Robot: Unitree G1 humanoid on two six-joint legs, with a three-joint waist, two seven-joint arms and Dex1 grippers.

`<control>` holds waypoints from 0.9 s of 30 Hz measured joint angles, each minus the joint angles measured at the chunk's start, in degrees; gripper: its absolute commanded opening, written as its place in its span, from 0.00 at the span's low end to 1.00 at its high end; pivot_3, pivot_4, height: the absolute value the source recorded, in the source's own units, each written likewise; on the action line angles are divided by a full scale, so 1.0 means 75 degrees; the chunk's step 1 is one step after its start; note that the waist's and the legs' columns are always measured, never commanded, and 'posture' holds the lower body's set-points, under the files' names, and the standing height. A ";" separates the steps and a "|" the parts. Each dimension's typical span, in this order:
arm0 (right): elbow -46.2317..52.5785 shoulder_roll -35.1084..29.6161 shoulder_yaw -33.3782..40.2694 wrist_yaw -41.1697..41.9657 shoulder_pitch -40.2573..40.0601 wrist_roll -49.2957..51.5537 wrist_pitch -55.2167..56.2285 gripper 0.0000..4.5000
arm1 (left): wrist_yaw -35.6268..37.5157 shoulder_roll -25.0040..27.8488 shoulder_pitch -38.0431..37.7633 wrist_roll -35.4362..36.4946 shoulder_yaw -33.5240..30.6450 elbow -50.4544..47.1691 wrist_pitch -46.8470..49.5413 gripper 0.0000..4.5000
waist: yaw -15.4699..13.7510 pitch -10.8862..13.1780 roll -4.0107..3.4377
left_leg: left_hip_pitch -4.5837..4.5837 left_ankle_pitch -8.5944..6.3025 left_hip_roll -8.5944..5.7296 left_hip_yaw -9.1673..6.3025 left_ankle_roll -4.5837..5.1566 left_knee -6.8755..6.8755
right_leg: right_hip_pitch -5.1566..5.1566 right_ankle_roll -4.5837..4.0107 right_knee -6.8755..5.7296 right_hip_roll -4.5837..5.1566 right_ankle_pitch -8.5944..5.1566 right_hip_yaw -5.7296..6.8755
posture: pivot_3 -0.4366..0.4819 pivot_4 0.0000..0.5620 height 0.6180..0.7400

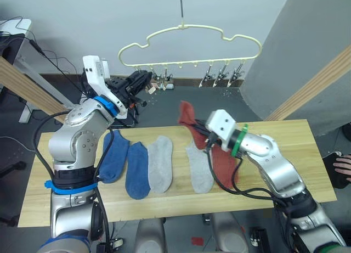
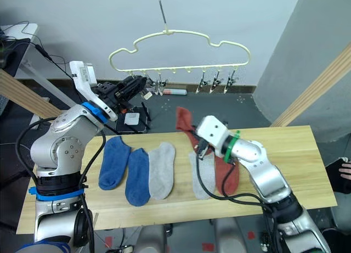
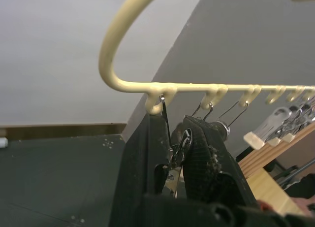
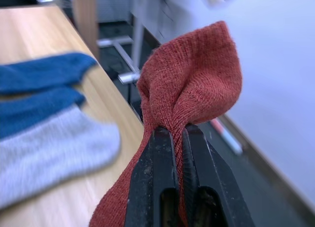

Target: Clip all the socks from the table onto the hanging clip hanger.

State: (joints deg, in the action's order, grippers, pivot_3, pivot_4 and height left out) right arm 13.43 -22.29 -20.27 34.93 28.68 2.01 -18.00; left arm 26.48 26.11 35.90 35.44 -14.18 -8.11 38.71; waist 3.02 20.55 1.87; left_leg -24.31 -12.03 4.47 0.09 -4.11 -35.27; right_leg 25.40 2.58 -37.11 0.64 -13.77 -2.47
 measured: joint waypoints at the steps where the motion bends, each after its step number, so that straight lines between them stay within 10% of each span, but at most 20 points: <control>1: -0.0154 0.0124 -0.0097 0.0000 0.0118 -0.0082 0.0074 0.00 | -0.0060 0.0006 0.0031 0.0055 -0.0050 -0.0026 0.0079 0.10 | -0.0019 0.0000 0.0000 | -0.0007 0.0000 0.0000 0.0000 0.0000 -0.0004 | 0.0004 -0.0002 -0.0001 0.0002 0.0001 0.0002 | 0.37 0.69 1.00; 27: -0.3231 0.1691 -0.0409 -0.0505 0.1795 -0.1474 0.1674 0.00 | -0.0226 0.0077 0.0107 0.0307 -0.0106 -0.0101 0.0443 0.10 | -0.0010 0.0001 -0.0001 | -0.0052 -0.0009 0.0000 -0.0008 -0.0014 -0.0104 | 0.0058 -0.0033 -0.0113 0.0004 0.0021 0.0003 | 0.38 0.66 1.00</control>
State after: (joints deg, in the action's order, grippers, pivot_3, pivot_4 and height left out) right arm -10.81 -9.60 -23.33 31.14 42.14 -9.04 -5.44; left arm 24.78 26.69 36.70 37.74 -14.98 -8.86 42.03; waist 2.95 20.56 1.86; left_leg -24.70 -12.09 4.46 0.03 -4.22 -36.05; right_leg 25.83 2.33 -37.96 0.67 -13.62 -2.45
